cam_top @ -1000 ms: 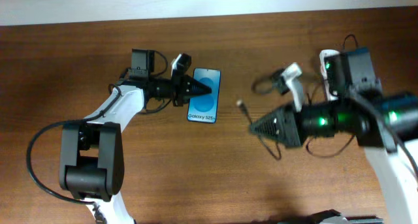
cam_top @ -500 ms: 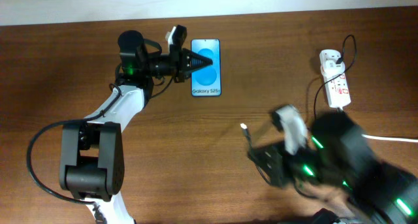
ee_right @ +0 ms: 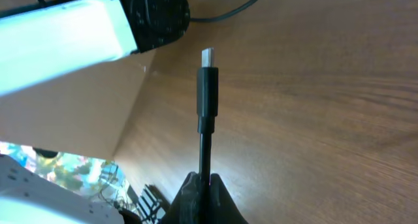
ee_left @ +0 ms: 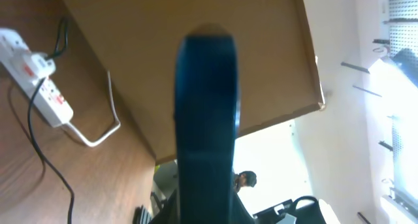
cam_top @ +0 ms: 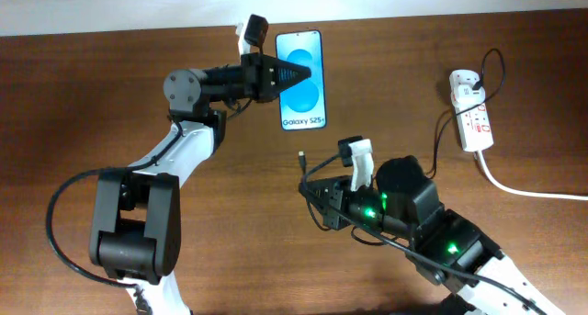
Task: Plug charger to phone and switch on socket
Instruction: 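Lift the cable plug with the right gripper toward the phone's bottom port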
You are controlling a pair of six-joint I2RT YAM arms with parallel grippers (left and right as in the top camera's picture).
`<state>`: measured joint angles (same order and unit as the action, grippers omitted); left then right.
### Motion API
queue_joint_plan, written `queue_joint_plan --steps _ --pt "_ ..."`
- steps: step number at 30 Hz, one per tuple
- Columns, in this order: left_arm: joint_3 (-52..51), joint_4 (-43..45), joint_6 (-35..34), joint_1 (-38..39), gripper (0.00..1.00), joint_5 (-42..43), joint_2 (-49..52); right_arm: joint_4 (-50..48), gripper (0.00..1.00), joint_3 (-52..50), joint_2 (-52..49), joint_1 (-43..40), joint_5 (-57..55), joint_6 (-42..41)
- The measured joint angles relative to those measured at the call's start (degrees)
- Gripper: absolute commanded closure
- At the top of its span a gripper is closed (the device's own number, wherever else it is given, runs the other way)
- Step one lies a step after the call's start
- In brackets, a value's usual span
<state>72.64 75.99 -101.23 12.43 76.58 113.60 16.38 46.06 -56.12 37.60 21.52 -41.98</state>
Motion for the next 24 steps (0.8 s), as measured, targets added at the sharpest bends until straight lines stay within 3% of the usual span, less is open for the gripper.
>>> queue_joint_plan --steps 8,24 --pt "0.0 -3.54 -0.85 0.0 1.0 0.96 0.0 -2.29 0.96 0.0 -0.09 -2.1 1.38 1.4" --pt "0.0 -3.56 -1.44 0.0 1.0 -3.06 0.0 -9.44 0.96 0.0 -4.59 -3.56 1.51 -4.55"
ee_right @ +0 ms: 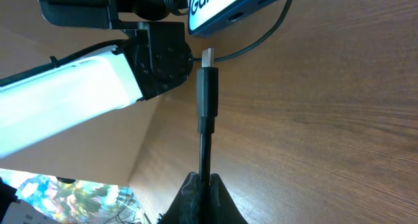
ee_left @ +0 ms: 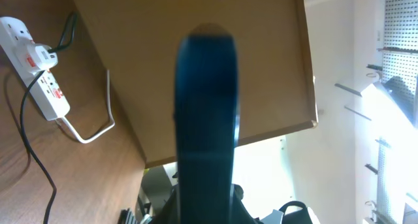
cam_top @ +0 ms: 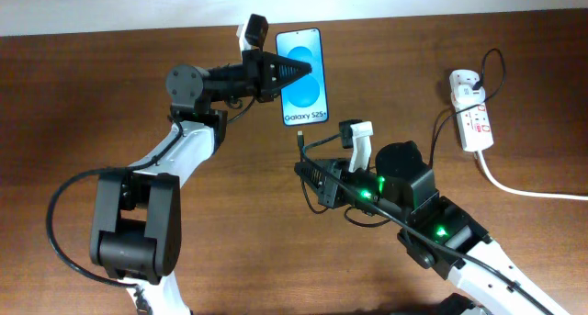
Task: Plug charger to phone and switch on socket
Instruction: 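Lift the cable plug with the right gripper toward the phone's bottom port, then push the cable plug upward into the phone's bottom port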
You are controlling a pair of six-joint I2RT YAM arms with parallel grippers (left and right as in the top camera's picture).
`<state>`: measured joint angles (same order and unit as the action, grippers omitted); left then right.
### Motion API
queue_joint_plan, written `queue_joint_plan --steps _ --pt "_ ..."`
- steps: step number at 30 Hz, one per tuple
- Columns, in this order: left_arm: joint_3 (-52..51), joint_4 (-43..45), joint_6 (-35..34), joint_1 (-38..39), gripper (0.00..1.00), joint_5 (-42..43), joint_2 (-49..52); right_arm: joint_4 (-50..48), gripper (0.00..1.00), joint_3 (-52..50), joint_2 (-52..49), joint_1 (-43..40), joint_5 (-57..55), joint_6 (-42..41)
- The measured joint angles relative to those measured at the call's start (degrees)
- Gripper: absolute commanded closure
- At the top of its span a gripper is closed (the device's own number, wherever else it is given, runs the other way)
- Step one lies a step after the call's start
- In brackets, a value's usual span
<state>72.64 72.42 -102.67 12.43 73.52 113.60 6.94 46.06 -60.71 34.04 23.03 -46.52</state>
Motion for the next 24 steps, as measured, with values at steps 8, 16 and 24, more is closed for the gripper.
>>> queue_joint_plan --steps 8,16,24 --pt "0.0 0.0 -0.26 -0.11 1.0 0.81 0.0 -0.04 0.96 0.0 0.0 0.0 0.0 -0.04" --pt "0.0 0.0 -0.28 -0.61 1.0 1.4 0.0 -0.09 0.96 0.0 0.0 -2.05 -0.02 -0.13" --pt "0.0 0.0 -0.31 -0.66 1.0 1.46 0.0 -0.24 0.96 0.0 0.0 -2.21 0.46 -0.26"
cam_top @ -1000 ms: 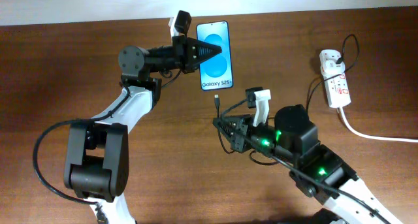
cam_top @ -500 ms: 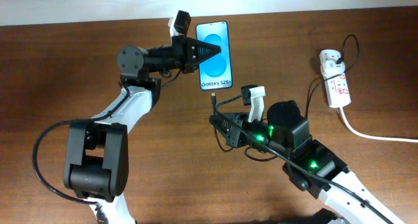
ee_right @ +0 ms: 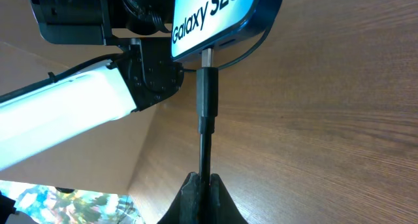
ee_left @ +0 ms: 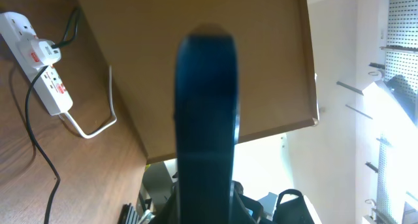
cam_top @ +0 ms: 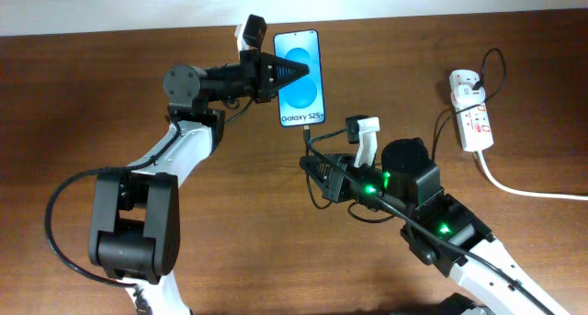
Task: Plug charger to phone and switch on socket
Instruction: 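Push the cable plug upward into the phone's bottom port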
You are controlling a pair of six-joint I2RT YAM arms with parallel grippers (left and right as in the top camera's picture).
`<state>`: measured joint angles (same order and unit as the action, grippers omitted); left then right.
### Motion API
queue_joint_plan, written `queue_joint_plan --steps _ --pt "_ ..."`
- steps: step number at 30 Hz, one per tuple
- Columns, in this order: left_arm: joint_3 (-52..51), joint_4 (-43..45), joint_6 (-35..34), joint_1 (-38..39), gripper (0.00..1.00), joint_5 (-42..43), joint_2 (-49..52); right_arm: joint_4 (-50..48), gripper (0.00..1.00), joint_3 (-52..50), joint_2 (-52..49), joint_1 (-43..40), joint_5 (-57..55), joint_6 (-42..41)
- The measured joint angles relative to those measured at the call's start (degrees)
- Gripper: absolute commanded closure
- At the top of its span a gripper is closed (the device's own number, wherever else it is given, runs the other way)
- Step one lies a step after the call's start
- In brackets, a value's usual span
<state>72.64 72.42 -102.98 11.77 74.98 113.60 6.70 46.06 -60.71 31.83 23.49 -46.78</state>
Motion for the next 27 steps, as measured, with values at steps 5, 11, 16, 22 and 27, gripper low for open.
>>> queue_joint_plan --steps 5,11,16,22,27 --pt "0.0 0.0 -0.15 0.13 1.0 -0.07 0.0 -0.09 0.96 0.0 0.0 0.0 0.0 -0.2" --pt "0.0 -0.02 -0.79 0.37 1.0 -0.76 0.0 -0.81 0.96 0.0 0.0 0.0 0.09 -0.83" --pt "0.0 -0.02 -1.25 0.66 1.0 -0.92 0.0 -0.94 0.96 0.0 0.0 0.02 0.26 -0.9" --pt "0.02 -0.02 -1.44 0.66 1.0 -0.9 0.0 -1.01 0.96 0.0 0.0 0.0 0.44 -1.27" --pt "0.0 -0.02 -1.46 0.66 1.0 -1.11 0.0 -2.49 0.96 0.0 -0.31 0.02 1.46 -2.16"
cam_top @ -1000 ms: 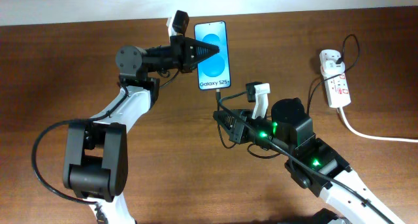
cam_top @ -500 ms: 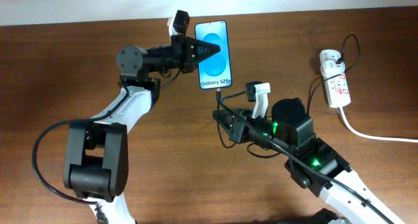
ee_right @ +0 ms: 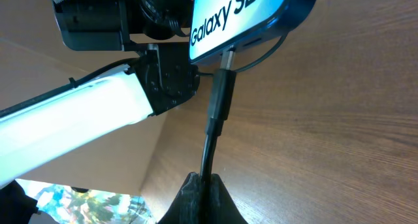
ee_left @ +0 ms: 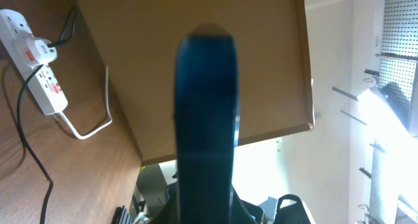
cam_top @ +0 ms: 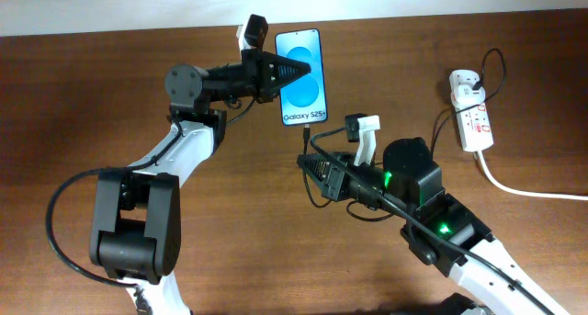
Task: Plug charger to phone and switch on socket
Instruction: 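Push the cable plug upward into the phone's bottom port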
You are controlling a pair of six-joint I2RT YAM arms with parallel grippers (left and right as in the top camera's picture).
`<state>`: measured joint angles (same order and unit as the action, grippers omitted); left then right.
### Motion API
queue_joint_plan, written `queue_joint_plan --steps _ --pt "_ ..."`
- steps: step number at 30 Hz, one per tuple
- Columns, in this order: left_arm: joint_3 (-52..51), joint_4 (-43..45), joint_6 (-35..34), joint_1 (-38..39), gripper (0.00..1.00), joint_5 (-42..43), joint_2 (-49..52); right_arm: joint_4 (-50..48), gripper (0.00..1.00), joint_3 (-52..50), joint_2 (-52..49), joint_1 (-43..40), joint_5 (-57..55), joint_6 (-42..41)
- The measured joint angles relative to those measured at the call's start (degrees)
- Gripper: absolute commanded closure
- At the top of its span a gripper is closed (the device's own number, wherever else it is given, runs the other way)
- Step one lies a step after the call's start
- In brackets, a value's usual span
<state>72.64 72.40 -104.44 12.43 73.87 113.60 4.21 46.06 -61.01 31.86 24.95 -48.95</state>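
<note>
The phone (cam_top: 301, 79), its blue screen lit with "Galaxy S25+" at the bottom, is held above the table by my left gripper (cam_top: 287, 73), shut on its left edge. In the left wrist view the phone (ee_left: 206, 113) stands edge-on, filling the middle. My right gripper (ee_right: 209, 188) is shut on the black charger cable (ee_right: 210, 145) just below the phone. The cable's plug (ee_right: 221, 96) tilts right, its metal tip at the port in the phone's bottom edge (ee_right: 261, 38). The white socket strip (cam_top: 471, 111) lies far right; its switch state is too small to tell.
The black cable (cam_top: 450, 127) runs from the strip toward my right arm. A white lead (cam_top: 524, 188) leaves the strip toward the right edge. The brown wooden table (cam_top: 110, 104) ends at a white wall along the back.
The phone sits slightly lower and closer to the plug. The plug has tilted to the right, and the cable below it now bends; its tip stays at the phone's bottom port.
At first my right gripper held the plug well below the phone, which my left gripper kept raised. Then the plug stood just under the phone's bottom edge. After that its tip was at the port, upright. Now it leans there with the cable bent.
</note>
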Motion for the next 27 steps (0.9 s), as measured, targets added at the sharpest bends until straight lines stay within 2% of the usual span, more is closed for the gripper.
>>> queue_joint_plan --steps 6,27 --pt "0.0 -0.02 0.02 -0.04 1.0 0.46 0.0 -2.51 0.96 0.0 -3.69 0.0 1.77 0.24" --pt "0.02 1.57 -0.22 -0.44 1.0 2.21 0.0 -3.06 0.95 -0.02 -2.67 -1.84 6.34 4.42"
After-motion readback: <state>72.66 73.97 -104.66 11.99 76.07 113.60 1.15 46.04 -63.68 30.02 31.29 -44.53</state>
